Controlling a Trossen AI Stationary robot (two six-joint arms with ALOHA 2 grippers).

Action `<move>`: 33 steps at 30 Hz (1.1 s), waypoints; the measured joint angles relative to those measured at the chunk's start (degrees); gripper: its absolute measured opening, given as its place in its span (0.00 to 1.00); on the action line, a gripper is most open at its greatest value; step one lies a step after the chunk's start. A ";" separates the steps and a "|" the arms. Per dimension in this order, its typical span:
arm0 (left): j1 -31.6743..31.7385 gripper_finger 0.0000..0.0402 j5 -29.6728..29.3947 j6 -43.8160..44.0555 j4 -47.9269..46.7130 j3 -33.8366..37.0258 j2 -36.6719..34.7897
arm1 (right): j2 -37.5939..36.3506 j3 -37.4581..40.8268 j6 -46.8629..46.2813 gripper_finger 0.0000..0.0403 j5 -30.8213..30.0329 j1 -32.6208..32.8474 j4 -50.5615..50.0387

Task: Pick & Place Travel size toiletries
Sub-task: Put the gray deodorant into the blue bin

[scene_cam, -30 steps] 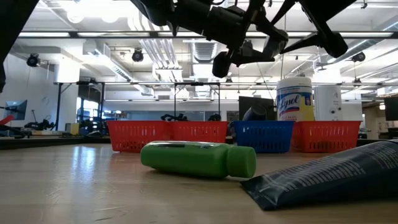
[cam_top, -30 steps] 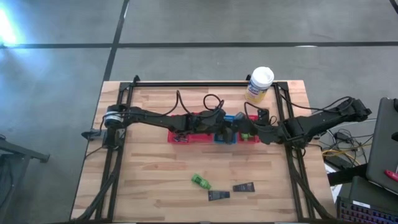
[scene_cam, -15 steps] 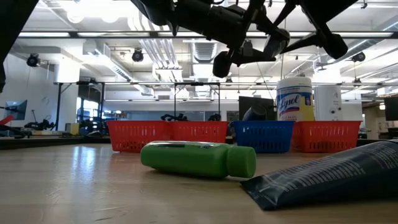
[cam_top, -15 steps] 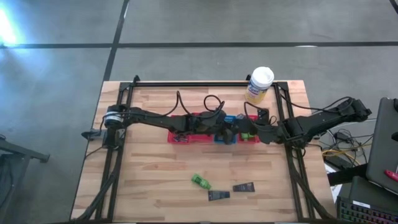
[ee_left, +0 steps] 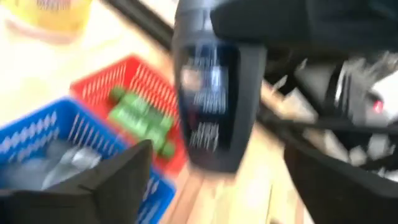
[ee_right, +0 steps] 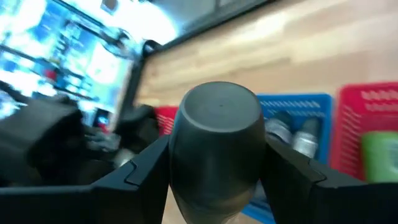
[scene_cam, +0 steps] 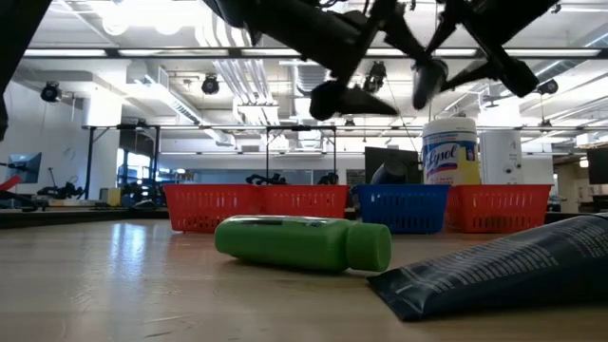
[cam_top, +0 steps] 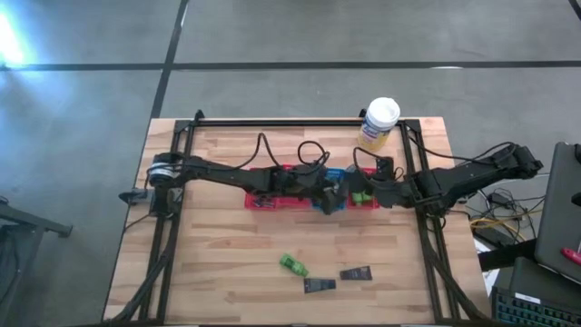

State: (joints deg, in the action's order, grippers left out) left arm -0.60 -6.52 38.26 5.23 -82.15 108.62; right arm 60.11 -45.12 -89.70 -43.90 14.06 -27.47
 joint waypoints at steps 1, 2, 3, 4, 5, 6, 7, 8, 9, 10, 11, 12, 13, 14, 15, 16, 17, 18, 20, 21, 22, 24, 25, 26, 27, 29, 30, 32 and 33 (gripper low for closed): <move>0.00 0.95 0.39 -0.57 -3.49 0.00 -0.88 | -0.02 0.00 -0.38 0.49 1.18 -0.56 -1.35; -0.01 0.96 0.40 -1.58 -7.74 0.00 -1.79 | 0.00 0.07 -0.48 0.49 2.81 -1.17 -2.23; -0.24 0.95 0.36 -3.04 -11.06 0.03 -2.59 | 0.04 0.37 -0.18 0.49 4.65 -1.96 -2.40; -0.56 0.93 0.05 -4.50 -13.13 0.44 -3.65 | 0.39 0.56 0.42 0.49 6.35 -3.01 -2.46; -1.00 0.91 -0.47 -5.73 -14.92 1.30 -4.90 | 0.92 0.57 1.22 0.49 8.29 -4.14 -2.41; -1.49 0.89 -1.08 -6.85 -16.40 2.33 -6.37 | 1.56 0.57 2.30 0.49 10.41 -5.53 -2.33; -1.86 0.87 -1.53 -7.60 -16.85 3.42 -7.83 | 2.34 0.57 3.50 0.49 12.90 -7.18 -2.30; -2.05 0.86 -2.13 -8.01 -16.80 4.68 -9.46 | 3.36 0.59 4.71 0.49 15.82 -9.16 -2.01; -2.14 0.85 -2.55 -8.13 -16.90 6.20 -11.22 | 4.48 0.59 5.87 0.49 19.06 -11.27 -1.49; -2.10 0.84 -2.79 -8.15 -17.28 7.81 -12.95 | 5.63 0.57 7.34 0.49 22.50 -13.56 -1.39; -1.86 0.83 -3.20 -8.14 -17.18 9.35 -14.55 | 6.86 0.60 8.92 0.49 25.92 -15.69 -1.54; -1.42 0.83 -3.49 -8.00 -17.02 11.05 -16.19 | 8.11 0.63 10.44 0.49 28.68 -17.56 -1.25; -1.06 0.83 -3.57 -7.71 -17.10 12.99 -17.72 | 9.13 0.63 11.84 0.49 31.19 -19.24 -0.56; -0.65 0.83 -3.66 -7.35 -17.20 14.81 -19.12 | 9.98 0.63 12.84 0.51 33.25 -20.73 -0.03; -0.30 0.83 -3.67 -6.90 -16.79 16.58 -20.59 | 10.68 0.62 13.55 0.52 35.06 -21.96 0.34; -0.01 0.83 -3.66 -6.34 -16.22 18.41 -21.96 | 11.38 0.60 14.13 0.53 36.81 -22.94 0.68; 0.26 0.83 -3.64 -5.82 -15.70 20.19 -23.42 | 12.05 0.54 14.52 0.54 38.11 -23.73 1.13; 0.53 0.83 -3.63 -5.20 -14.97 21.84 -24.74 | 12.49 0.50 14.72 0.54 39.08 -24.43 1.44; 0.78 0.83 -3.65 -3.92 -12.36 25.18 -27.05 | 13.24 0.44 14.40 0.54 40.57 -25.15 1.25; 0.89 0.83 -3.65 -3.62 -11.30 26.73 -28.04 | 13.50 0.35 13.75 0.54 41.20 -25.32 1.52; 0.91 0.83 -3.66 -3.47 -10.07 28.12 -28.91 | 13.80 0.35 13.22 0.53 41.90 -25.47 1.55; 1.14 0.83 -3.73 -3.39 -7.74 30.27 -30.32 | 14.38 0.35 12.02 0.52 43.07 -25.50 2.04; 1.26 0.83 -3.82 -3.39 -7.18 31.04 -30.94 | 14.66 0.35 11.52 0.53 43.60 -25.52 2.84; 1.44 0.83 -3.89 -3.43 -6.72 31.77 -31.19 | 14.95 0.35 11.15 0.53 44.25 -25.52 3.48; 1.67 0.83 -3.83 -3.83 -6.30 32.31 -31.40 | 15.25 0.35 10.65 0.54 45.10 -25.52 4.05; 1.99 0.83 -3.33 -5.53 -6.43 33.31 -31.60 | 15.98 0.35 9.94 0.58 45.48 -25.50 5.24; 2.11 0.83 -2.71 -6.85 -6.48 33.54 -31.61 | 16.23 0.35 9.71 0.60 45.48 -25.49 5.42; 2.44 0.83 -0.18 -9.75 -6.45 33.70 -31.63 | 16.51 0.35 8.94 0.64 45.46 -25.48 5.44; 2.52 0.83 1.60 -11.13 -6.54 33.70 -31.64 | 16.50 0.35 8.84 0.67 45.46 -25.48 5.36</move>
State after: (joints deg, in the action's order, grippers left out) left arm 1.92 -4.92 27.13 -1.31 -48.45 76.98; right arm 76.61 -44.77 -80.86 1.56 -11.42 -22.11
